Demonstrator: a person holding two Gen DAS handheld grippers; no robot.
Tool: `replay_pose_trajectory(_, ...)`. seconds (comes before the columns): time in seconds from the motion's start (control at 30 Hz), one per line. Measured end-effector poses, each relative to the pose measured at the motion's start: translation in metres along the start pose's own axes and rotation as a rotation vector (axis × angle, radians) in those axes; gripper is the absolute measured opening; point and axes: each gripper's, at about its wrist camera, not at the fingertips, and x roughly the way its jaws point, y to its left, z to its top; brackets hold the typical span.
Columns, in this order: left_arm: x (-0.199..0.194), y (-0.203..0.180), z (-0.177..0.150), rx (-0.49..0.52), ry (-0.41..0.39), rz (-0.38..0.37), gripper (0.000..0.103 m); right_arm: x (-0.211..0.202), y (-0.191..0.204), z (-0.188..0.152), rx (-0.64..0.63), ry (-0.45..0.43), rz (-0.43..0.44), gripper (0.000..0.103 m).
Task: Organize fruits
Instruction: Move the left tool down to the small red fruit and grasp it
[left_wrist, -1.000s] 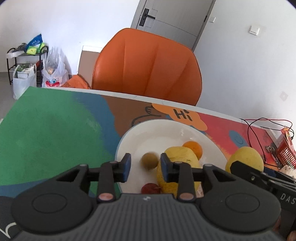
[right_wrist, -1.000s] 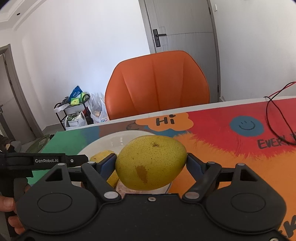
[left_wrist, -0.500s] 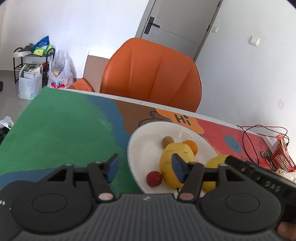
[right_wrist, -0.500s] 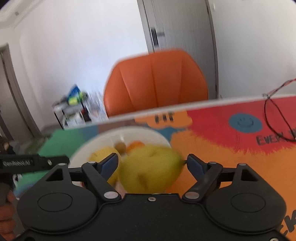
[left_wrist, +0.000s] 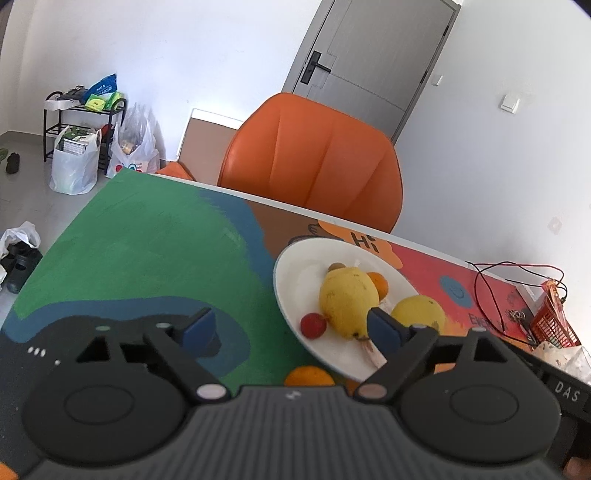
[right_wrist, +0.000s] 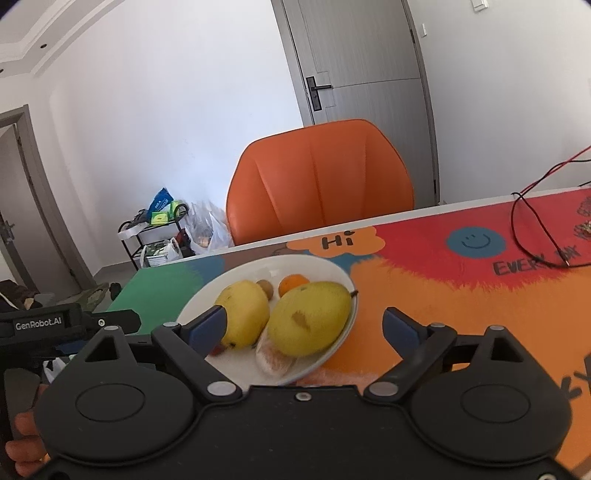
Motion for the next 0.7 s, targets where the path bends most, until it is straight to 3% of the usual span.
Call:
replay_pose_trajectory(0.43, -0.031, 0.002, -0.032, 0.003, -0.018, -0.038, 0.089, -0.038, 0.006, -0.028, -0.002, -0.016, 0.032, 0.095)
replay_pose_trajectory(0.7, -0.038, 0.005, -0.051, -0.014, -0.023, -0.045, 0.086, -0.052, 0.015, -0.044, -0.017, -0.016, 0.045, 0.091)
